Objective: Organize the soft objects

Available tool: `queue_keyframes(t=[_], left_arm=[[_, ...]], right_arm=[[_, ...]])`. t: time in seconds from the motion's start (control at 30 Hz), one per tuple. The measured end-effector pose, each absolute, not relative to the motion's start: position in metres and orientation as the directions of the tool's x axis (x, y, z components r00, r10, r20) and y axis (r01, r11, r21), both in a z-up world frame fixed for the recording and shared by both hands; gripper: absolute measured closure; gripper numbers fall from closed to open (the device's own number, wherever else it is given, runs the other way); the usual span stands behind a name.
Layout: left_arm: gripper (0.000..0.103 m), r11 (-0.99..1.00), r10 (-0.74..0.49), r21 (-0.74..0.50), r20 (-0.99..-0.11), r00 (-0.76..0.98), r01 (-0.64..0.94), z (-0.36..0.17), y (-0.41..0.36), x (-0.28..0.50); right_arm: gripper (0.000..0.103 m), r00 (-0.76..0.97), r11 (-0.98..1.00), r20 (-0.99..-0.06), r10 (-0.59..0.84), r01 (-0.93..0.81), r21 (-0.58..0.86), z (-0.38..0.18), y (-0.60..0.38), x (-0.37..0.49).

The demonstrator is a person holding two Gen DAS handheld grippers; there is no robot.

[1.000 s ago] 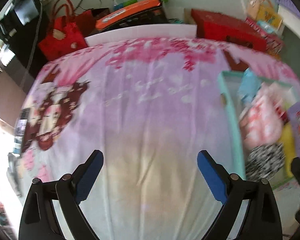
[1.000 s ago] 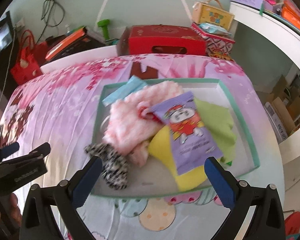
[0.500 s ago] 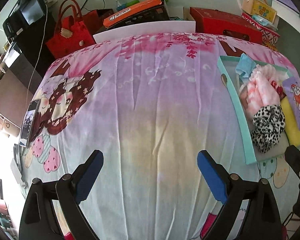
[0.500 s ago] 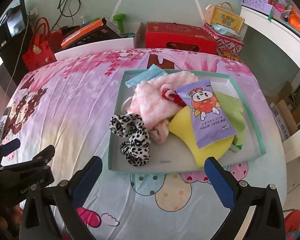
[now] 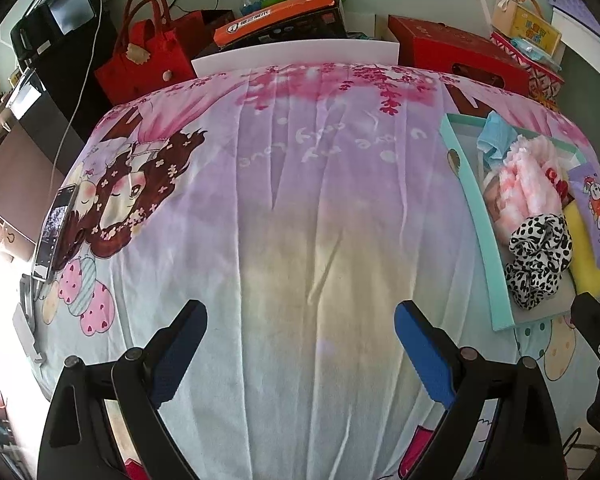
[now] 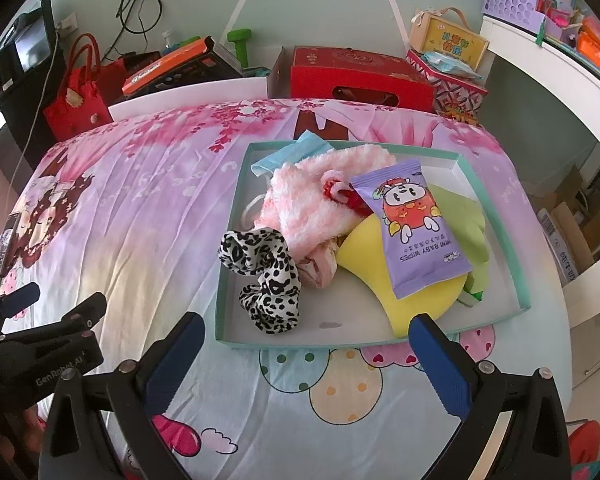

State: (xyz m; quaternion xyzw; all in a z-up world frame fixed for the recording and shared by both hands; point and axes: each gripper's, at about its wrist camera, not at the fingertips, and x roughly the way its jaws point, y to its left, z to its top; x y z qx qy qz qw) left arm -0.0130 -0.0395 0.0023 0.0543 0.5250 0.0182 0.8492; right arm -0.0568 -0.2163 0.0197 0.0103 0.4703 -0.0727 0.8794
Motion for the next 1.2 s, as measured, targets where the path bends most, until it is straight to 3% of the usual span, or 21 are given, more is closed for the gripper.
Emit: queue_keyframes(t=[1.2], left_arm=[[0.008,0.994,0.039,0.082,-0.892,0.45,0.077,0.003,-0.047,-0.008]], right_arm=[[0.0,0.529,0.986,-0.842,-0.108,0.168,-0.021,0.011,-0.235,-0.053]])
